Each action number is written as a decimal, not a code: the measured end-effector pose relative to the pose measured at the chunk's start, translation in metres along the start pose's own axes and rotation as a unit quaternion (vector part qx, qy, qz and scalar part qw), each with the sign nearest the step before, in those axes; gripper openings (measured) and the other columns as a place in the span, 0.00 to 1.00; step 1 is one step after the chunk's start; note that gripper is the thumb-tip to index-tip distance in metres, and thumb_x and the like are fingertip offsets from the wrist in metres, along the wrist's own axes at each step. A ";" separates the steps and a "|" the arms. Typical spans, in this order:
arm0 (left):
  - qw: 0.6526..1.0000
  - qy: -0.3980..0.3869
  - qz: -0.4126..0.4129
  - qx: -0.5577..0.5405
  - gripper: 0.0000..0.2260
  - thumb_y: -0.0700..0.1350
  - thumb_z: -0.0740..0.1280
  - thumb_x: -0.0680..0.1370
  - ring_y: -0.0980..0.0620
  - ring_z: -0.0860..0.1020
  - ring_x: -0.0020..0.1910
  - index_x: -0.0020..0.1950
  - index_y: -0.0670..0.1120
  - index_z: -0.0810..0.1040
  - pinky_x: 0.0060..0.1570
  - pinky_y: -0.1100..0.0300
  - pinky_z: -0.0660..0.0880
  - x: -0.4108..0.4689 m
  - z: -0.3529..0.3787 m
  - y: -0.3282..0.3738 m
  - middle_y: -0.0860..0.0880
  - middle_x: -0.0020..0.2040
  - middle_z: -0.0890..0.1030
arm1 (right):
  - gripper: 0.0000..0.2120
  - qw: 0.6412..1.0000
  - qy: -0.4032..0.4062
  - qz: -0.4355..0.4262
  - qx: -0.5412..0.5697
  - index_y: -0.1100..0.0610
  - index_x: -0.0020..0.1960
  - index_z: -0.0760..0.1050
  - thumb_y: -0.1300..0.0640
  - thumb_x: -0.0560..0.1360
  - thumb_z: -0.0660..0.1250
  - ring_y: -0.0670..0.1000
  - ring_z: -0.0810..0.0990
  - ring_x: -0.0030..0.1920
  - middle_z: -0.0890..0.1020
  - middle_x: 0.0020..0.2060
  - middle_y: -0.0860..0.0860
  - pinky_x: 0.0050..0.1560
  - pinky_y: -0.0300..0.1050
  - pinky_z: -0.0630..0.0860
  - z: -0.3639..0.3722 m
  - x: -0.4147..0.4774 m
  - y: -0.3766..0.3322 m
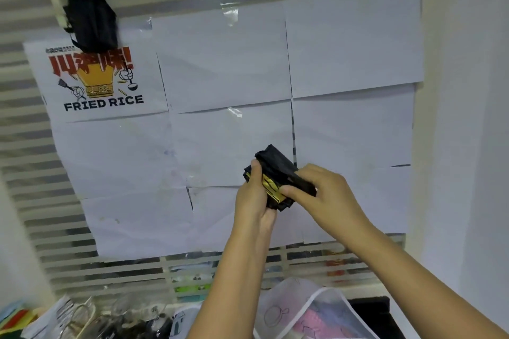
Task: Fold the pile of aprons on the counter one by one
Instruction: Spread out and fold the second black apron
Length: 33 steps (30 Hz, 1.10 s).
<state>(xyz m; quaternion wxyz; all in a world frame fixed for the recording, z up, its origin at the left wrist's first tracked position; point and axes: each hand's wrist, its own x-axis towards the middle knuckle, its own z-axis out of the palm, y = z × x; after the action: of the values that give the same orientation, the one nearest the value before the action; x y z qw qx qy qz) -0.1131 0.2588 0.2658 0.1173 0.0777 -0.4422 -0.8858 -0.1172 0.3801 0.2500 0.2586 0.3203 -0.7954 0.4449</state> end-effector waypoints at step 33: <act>0.951 -0.260 0.097 0.137 0.22 0.40 0.71 0.72 0.39 0.79 0.59 0.66 0.38 0.74 0.62 0.43 0.74 0.059 0.002 0.141 0.38 0.60 0.80 | 0.11 0.994 -0.082 -0.051 0.059 0.52 0.32 0.81 0.47 0.68 0.71 0.42 0.66 0.27 0.72 0.24 0.45 0.29 0.29 0.62 -0.075 0.149 -0.058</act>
<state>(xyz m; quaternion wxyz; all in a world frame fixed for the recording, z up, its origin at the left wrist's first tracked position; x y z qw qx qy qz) -0.1502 0.1624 0.3785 0.0718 -0.1827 -0.5797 -0.7908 -0.1628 0.3803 0.4201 0.1953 0.4105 -0.7691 0.4492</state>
